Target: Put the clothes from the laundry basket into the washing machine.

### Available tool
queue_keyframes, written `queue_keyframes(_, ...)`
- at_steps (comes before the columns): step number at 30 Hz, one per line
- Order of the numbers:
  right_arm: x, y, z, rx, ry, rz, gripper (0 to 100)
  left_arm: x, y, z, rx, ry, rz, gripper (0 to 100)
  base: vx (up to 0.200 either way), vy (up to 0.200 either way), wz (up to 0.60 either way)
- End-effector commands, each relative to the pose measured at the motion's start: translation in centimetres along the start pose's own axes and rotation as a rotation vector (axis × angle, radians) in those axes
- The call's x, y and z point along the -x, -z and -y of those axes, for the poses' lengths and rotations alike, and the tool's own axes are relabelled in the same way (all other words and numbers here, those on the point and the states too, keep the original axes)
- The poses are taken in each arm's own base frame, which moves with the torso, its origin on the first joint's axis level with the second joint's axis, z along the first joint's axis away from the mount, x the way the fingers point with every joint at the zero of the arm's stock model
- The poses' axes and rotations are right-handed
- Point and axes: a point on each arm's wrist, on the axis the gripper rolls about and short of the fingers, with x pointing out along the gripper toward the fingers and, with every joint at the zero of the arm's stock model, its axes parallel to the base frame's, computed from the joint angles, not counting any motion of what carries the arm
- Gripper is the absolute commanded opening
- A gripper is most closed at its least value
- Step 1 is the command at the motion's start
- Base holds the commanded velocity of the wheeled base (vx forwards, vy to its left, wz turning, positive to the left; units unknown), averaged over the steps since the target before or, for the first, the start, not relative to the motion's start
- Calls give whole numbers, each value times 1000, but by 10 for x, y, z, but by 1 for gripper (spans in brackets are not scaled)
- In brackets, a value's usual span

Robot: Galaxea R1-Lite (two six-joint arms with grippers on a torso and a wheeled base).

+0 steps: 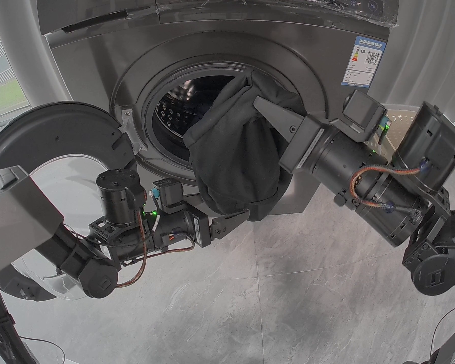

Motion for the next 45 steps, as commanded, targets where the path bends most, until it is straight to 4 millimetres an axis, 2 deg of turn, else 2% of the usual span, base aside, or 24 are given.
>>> queue_keyframes(1,0,0,-1,-1,-3,1,0,-12,8,-6,-7,-18,8,100,0,0,0)
queue_keyframes(5,1,1,0,0,0,-5,0,-18,8,-9,-26,-44,54,100,0,0,0)
queue_keyframes(15,4,2,1,2,4,-13,0,-18,2,-3,-39,-47,89,100,0,0,0)
queue_keyframes(16,5,2,1,2,4,-13,0,-18,2,-2,-40,-46,94,0,0,0,0)
queue_keyframes(21,7,5,2,3,9,-24,0,-18,1,4,-46,-30,106,0,0,0,0)
queue_keyframes(26,7,5,6,7,20,-24,0,-13,6,18,-51,2,115,0,0,0,0)
queue_keyframes(29,7,6,8,9,28,-29,0,-2,4,27,-58,17,131,0,0,0,0)
queue_keyframes(34,11,14,12,16,41,-59,0,31,4,49,-69,56,158,0,0,0,0)
queue_keyframes(39,10,16,19,23,71,-64,0,56,-2,65,-78,85,186,0,0,0,0)
queue_keyframes(40,10,18,22,29,90,-69,100,61,-5,67,-81,89,196,0,0,0,0)
queue_keyframes(45,21,36,40,77,159,-150,100,80,-22,74,-99,97,262,0,0,0,0)
